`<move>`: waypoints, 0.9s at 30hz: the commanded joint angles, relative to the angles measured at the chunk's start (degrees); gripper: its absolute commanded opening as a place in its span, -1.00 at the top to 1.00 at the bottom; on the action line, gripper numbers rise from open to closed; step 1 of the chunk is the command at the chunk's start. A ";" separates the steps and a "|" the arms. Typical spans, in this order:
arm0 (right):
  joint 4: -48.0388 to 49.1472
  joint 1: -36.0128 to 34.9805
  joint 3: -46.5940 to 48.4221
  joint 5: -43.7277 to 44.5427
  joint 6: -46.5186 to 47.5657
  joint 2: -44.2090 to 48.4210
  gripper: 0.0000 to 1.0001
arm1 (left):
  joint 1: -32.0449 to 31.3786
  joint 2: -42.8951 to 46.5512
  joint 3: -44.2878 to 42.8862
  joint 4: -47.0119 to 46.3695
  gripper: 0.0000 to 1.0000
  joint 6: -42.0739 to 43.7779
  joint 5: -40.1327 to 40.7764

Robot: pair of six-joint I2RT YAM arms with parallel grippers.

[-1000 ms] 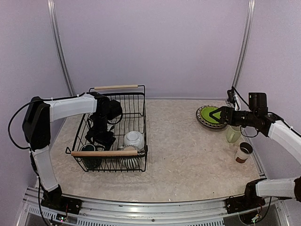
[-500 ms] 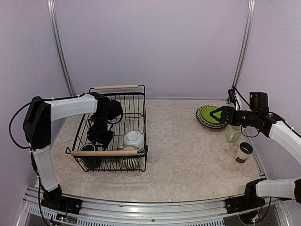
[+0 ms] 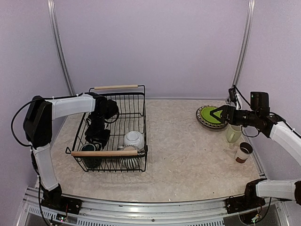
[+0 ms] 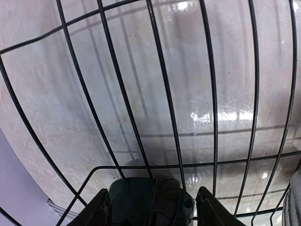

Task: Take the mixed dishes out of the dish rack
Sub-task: Grab the cup from the dish rack.

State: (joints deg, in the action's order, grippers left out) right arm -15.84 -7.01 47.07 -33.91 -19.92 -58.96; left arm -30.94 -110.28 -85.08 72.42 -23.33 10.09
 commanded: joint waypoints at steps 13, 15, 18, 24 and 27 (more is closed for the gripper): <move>4.31 -1.50 -0.06 -0.60 -2.86 -3.00 -0.99 | 0.96 -0.15 3.63 -1.36 0.58 -0.73 -2.65; 3.63 -1.57 0.01 -0.35 -2.50 -2.92 -1.00 | 1.01 0.65 3.56 -1.34 0.68 -0.96 -2.82; 3.02 -1.56 0.13 0.36 -2.09 -2.75 -0.99 | 0.97 1.79 2.82 -0.97 0.81 -1.42 -4.18; 4.80 -2.11 -1.20 0.92 -4.00 -2.06 -0.99 | 0.68 5.34 0.16 0.07 0.94 -1.89 -5.13; 4.45 -2.39 -1.33 1.48 -3.90 -1.99 -0.99 | 1.07 7.24 -2.00 0.08 1.00 -1.69 -6.03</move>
State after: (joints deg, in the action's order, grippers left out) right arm -12.03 -8.45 46.83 -33.58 -23.07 -61.93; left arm -30.04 -107.53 -83.20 71.83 -24.32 5.15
